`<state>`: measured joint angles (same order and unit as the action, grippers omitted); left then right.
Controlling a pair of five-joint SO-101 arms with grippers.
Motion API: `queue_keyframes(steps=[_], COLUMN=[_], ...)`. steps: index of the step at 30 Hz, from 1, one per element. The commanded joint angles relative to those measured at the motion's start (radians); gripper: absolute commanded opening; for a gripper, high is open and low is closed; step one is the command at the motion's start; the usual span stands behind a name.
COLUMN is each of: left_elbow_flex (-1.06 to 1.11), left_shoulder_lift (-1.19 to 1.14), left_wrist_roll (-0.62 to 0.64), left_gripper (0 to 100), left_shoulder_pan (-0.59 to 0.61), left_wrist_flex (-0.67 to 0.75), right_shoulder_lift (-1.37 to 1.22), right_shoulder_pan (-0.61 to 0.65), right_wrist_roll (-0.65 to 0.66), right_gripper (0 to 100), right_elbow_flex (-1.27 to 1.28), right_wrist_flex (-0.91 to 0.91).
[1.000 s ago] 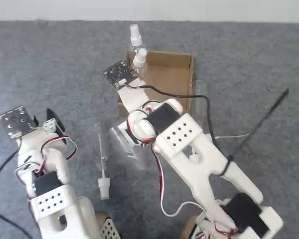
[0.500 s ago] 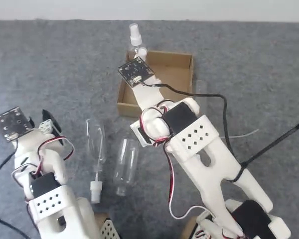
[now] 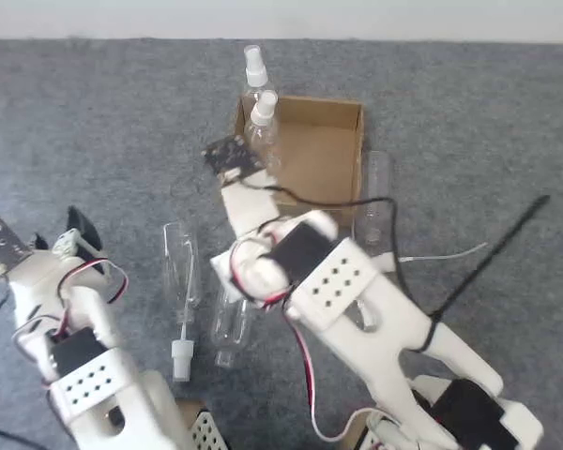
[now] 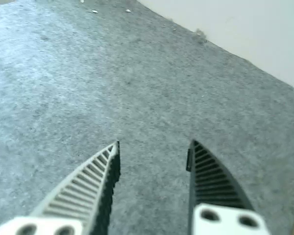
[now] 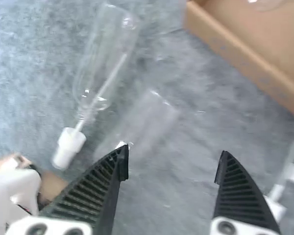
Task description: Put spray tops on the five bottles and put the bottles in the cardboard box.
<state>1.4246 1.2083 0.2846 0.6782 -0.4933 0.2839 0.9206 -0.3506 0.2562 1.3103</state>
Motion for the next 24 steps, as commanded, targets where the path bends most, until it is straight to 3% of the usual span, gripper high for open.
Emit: queue_keyframes(steps=[1,5,12,24], left_elbow_flex=[-0.013,-0.013,-0.013,-0.013], left_shoulder_lift=[0.014,0.014,0.014,0.014], left_wrist_roll=[0.025,0.025,0.023,0.021], left_gripper=[22,22,22,22], left_shoulder_pan=[0.015,0.015,0.012,0.011], left_wrist_flex=[0.032,0.032,0.034,0.034], right_shoulder_lift=[-0.024,-0.087,-0.246,-0.363], right_shoulder_pan=[0.038,0.039,0.039,0.036], right_wrist_roll=[-0.089,-0.106,-0.107,-0.146], right_gripper=[24.9,24.7,24.7,24.6], right_elbow_flex=[0.069,0.135,0.138,0.124], right_wrist_flex=[-0.191,-0.358,-0.467,-0.467])
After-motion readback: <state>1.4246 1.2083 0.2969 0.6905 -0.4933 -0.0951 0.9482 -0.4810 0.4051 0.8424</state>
